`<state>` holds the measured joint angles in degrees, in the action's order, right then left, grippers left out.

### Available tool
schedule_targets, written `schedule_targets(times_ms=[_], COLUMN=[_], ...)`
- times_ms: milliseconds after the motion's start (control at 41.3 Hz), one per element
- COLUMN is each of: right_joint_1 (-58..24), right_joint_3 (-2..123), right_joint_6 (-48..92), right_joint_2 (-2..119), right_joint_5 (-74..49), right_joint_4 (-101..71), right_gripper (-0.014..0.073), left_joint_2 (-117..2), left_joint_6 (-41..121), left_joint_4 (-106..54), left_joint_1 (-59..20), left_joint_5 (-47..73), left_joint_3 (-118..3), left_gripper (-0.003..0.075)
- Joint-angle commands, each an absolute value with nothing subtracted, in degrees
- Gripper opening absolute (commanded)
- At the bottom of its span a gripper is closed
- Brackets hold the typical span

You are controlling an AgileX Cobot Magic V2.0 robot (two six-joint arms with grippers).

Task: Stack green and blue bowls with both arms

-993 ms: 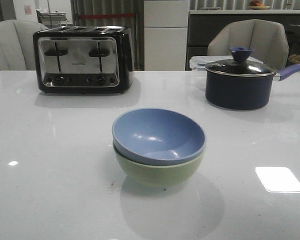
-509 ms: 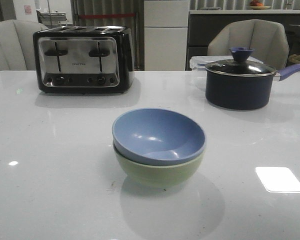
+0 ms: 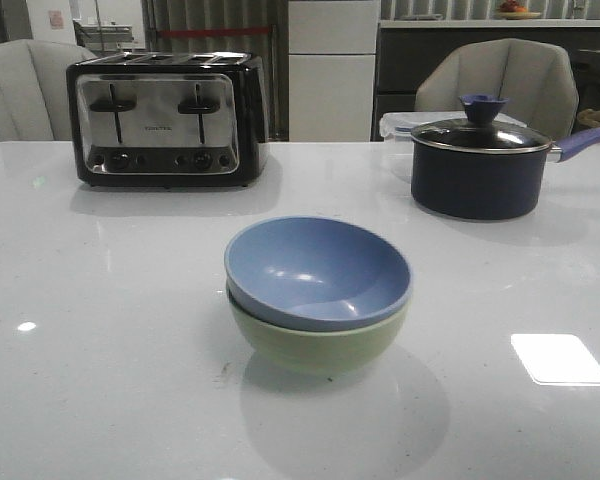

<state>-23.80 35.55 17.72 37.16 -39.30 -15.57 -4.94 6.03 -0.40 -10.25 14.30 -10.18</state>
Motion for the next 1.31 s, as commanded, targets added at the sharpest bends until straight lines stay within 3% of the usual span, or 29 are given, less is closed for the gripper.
schedule_targets(times_ms=[0, 218, 1284], right_joint_1=[-23.78, -23.78, -23.78], right_joint_3=[37.01, 37.01, 37.01], right_joint_6=[18.34, 18.34, 18.34], right_joint_2=[36.94, 36.94, 36.99], right_joint_5=[-35.77, -35.84, -35.80], right_joint_4=[-16.23, -16.23, -16.23], right_gripper=[0.0029, 0.0029, 0.0029], left_joint_2=[-1.50, 1.56, 1.34], left_joint_6=[5.68, 5.68, 5.68], left_joint_4=[-1.88, -4.75, -4.75], left_joint_1=[-7.01, -4.23, -4.23], left_joint_5=[3.73, -2.42, -3.23], left_joint_3=[-6.18, 0.56, 0.40], left_gripper=[0.0093, 0.0093, 0.0093])
